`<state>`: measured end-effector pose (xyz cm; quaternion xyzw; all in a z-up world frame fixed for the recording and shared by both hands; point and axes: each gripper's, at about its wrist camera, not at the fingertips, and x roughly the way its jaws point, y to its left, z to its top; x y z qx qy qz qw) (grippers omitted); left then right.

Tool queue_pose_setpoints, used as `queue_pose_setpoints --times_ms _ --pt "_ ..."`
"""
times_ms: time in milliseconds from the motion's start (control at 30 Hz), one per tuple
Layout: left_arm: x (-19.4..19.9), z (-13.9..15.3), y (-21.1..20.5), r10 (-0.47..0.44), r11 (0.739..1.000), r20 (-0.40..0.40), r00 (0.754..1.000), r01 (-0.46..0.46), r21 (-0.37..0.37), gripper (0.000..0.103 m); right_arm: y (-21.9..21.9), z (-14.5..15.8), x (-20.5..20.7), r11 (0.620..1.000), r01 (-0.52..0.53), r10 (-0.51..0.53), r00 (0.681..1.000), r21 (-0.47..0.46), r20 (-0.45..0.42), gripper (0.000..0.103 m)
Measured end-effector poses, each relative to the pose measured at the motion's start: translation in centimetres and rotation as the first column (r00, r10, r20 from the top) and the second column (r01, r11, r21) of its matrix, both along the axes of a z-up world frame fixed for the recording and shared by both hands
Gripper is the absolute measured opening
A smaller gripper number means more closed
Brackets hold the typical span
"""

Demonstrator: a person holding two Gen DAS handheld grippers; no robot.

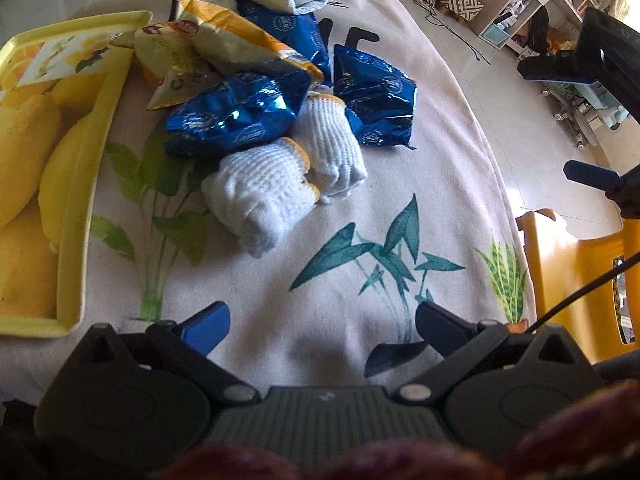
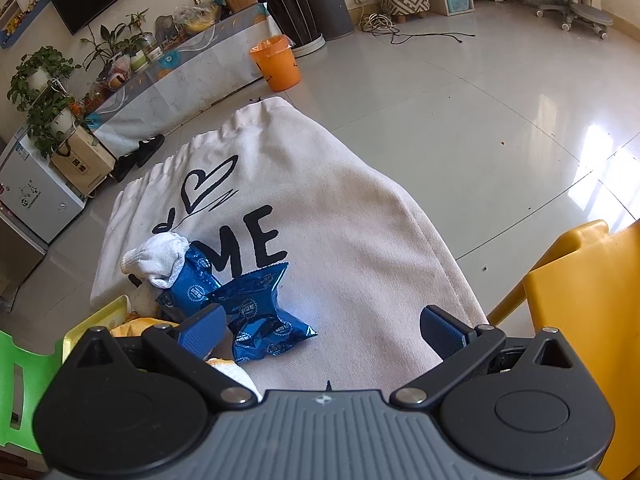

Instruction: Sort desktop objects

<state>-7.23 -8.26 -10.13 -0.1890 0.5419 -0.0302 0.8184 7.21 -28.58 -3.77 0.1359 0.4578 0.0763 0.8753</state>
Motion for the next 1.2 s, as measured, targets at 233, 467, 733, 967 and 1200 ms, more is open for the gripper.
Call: queue_pose_setpoints --times_ms 233,467,733,967,1200 --pt "-0.8 -0.5 3.2 0.095 0.995 -0.008 0.995 -0.095 0.013 0.102 0.8 -0.7 -0.1 0.999 -0.026 0.026 1.0 -0.021 -0.006 0.103" --pt "-1.2 -2.0 5.8 0.17 0.985 -0.045 0.984 -0.17 0.013 0.102 1.3 -1.3 0.0 0.999 -0.035 0.035 0.999 -0.03 -0.016 0.103" --pt "-1.2 -2.4 6.6 0.185 0.983 -0.04 0.982 -0.184 0.024 0.102 1.6 -1.6 0.0 0.998 -0.045 0.044 0.999 -0.032 -0.025 0.103" --pt "-1.7 -2.3 6.9 0.166 0.986 -0.008 0.986 -0.166 -0.006 0.102 1.6 -1.6 0.0 0.998 -0.047 0.046 0.998 -0.03 -0.03 0.103" --pt "-2.2 -1.4 6.6 0.103 0.993 0.068 0.992 -0.098 -0.062 0.102 1.8 -1.7 -0.1 0.998 -0.055 0.054 0.998 -0.028 -0.031 0.103"
